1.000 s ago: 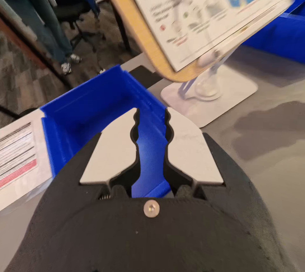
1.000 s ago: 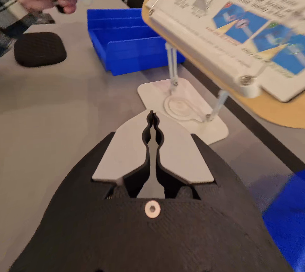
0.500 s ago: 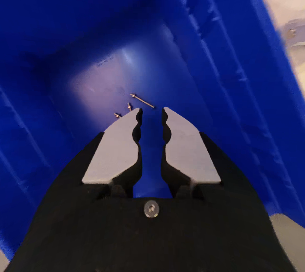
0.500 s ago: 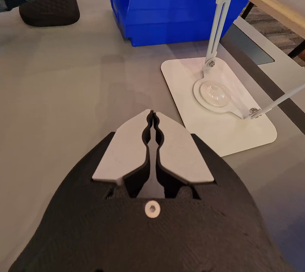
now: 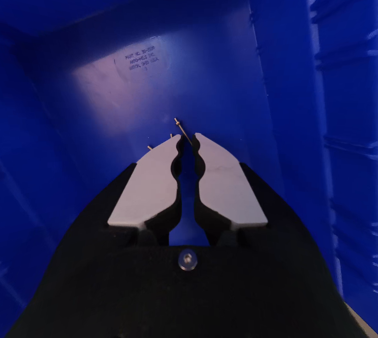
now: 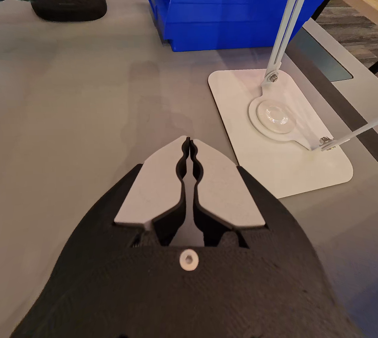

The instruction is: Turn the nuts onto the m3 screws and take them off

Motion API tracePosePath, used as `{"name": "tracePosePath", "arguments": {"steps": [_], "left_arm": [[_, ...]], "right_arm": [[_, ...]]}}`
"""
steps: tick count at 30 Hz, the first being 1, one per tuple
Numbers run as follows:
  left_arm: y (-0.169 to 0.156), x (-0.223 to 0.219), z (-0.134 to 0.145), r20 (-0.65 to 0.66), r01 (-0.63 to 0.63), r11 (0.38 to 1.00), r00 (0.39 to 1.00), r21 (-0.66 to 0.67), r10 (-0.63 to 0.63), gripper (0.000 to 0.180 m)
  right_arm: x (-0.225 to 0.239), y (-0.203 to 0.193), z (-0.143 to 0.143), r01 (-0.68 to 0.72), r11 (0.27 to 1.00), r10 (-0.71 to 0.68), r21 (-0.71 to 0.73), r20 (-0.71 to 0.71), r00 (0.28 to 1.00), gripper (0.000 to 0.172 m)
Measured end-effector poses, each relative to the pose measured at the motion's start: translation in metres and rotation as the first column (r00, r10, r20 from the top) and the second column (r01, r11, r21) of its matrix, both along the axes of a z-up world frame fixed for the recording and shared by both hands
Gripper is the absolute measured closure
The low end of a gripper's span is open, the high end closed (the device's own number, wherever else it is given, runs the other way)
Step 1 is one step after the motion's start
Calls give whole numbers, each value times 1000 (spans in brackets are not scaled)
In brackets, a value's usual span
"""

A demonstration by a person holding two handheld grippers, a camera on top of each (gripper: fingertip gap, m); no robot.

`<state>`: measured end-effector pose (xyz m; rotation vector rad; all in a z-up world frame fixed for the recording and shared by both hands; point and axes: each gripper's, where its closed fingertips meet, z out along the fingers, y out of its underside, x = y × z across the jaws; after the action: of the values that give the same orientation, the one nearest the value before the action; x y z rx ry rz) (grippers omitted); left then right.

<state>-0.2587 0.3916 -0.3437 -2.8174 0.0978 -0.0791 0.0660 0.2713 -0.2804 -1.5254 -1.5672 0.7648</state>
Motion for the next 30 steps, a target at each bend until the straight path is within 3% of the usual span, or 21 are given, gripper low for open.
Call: {"name": "tracePosePath", "arguments": {"steps": [6, 17, 23, 30], "left_arm": [[0, 0, -1, -64, 52, 999, 997, -6, -52, 178], [-6, 0, 7, -104, 107, 988, 990, 107, -96, 178], [-17, 11, 58, 17, 65, 937, 997, 342, -75, 178], [-53, 35, 123, 128, 51, 799, 979, 599, -158, 178]], "right_arm": [[0, 0, 0, 0, 1000, 0, 6, 2, 1000, 171], [2, 3, -2, 1, 1000, -1, 16, 7, 1000, 171], [2, 3, -4, -2, 1000, 2, 8, 8, 1000, 171], [1, 3, -3, -5, 1000, 5, 10, 1, 1000, 171]]}}
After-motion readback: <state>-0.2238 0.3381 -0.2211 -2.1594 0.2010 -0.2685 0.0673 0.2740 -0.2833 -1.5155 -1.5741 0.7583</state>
